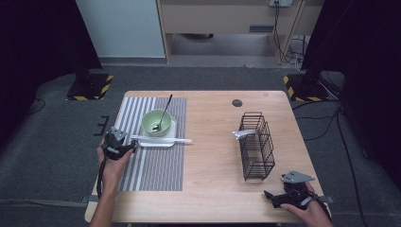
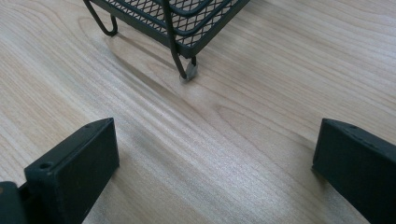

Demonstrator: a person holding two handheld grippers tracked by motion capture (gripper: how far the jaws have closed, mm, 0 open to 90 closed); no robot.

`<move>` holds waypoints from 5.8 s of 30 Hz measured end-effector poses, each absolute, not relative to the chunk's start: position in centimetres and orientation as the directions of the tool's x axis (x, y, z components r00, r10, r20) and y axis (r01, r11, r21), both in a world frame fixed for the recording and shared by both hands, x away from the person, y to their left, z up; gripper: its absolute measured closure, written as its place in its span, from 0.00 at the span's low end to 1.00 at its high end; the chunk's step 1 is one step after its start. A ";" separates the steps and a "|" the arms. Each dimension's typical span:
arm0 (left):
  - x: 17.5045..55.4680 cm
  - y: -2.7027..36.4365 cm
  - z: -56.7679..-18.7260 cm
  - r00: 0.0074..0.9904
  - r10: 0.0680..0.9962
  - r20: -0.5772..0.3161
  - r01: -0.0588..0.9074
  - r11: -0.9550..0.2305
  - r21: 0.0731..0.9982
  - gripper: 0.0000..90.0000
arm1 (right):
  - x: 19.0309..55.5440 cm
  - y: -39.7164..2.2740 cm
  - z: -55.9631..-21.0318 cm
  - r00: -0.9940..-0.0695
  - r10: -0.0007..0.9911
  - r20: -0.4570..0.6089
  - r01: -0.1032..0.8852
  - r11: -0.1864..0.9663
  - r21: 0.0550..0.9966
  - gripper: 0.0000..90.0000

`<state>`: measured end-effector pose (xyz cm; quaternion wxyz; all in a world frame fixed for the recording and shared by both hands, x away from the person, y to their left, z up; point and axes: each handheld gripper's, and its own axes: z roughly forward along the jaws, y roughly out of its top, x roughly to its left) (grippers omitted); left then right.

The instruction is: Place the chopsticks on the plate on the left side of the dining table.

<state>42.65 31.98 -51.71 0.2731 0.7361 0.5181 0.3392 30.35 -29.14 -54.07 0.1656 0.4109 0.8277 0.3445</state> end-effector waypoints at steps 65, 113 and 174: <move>40.5 20.0 -42.0 0.595 0.788 0.156 0.446 -0.485 0.752 0.06 | 30.4 -29.1 -54.1 -0.608 0.794 0.009 0.566 0.425 0.706 0.00; 41.1 8.7 -42.0 0.782 0.596 0.179 0.332 -0.643 0.690 0.05 | 30.3 -29.2 -54.1 -0.608 0.794 0.010 0.567 0.425 0.705 0.00; 38.8 2.4 -53.4 0.846 0.533 -0.009 0.406 -0.633 0.660 0.01 | 30.3 -29.2 -54.1 -0.609 0.793 0.011 0.567 0.426 0.705 0.00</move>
